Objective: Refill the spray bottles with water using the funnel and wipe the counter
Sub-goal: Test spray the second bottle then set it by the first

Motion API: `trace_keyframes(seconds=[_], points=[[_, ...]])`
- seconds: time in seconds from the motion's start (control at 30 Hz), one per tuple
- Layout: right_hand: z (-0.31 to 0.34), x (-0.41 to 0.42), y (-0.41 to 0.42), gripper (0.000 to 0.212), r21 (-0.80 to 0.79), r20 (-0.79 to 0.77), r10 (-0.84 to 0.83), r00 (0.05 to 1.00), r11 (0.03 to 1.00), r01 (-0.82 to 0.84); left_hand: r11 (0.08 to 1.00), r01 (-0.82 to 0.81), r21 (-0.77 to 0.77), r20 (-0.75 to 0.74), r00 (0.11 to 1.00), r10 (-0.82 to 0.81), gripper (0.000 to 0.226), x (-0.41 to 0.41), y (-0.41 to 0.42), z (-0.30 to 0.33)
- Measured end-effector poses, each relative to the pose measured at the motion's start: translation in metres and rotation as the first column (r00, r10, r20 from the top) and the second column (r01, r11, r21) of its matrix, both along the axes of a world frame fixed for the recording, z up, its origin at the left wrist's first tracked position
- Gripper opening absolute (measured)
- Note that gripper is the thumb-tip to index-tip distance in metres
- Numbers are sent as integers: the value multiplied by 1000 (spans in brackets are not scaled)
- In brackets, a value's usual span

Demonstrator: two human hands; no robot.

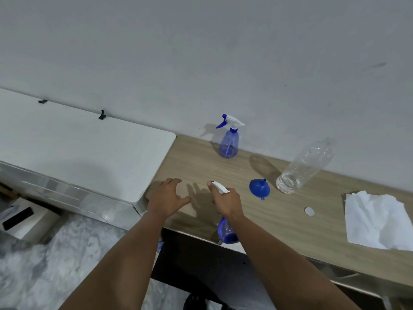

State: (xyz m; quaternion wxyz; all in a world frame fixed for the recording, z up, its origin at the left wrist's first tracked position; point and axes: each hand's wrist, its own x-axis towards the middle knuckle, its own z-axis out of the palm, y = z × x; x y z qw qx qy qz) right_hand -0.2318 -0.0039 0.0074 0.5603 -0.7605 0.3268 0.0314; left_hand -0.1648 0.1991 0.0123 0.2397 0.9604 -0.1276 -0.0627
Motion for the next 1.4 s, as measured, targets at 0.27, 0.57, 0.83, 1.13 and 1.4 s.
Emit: trace_keyframes(seconds=[0.27, 0.57, 0.83, 1.13, 1.4], points=[[-1, -3, -1, 88, -76, 22, 39, 999, 996, -37, 1000, 9, 5, 22, 1000, -9, 76, 0, -2, 4], [4, -6, 1, 94, -152, -46, 89, 995, 984, -95, 1000, -19, 18, 24, 1000, 18, 75, -3, -3, 8], [7, -6, 6, 101, -152, -5, 82, 997, 985, -82, 999, -22, 32, 15, 1000, 21, 74, -5, -2, 12], [15, -4, 10, 90, -158, -27, 70, 997, 985, -73, 1000, -24, 14, -10, 1000, 24, 74, -2, -2, 14], [9, 7, 8, 98, -148, -47, 64, 997, 986, -70, 1000, -17, -5, -23, 1000, 17, 74, 4, 1, 14]])
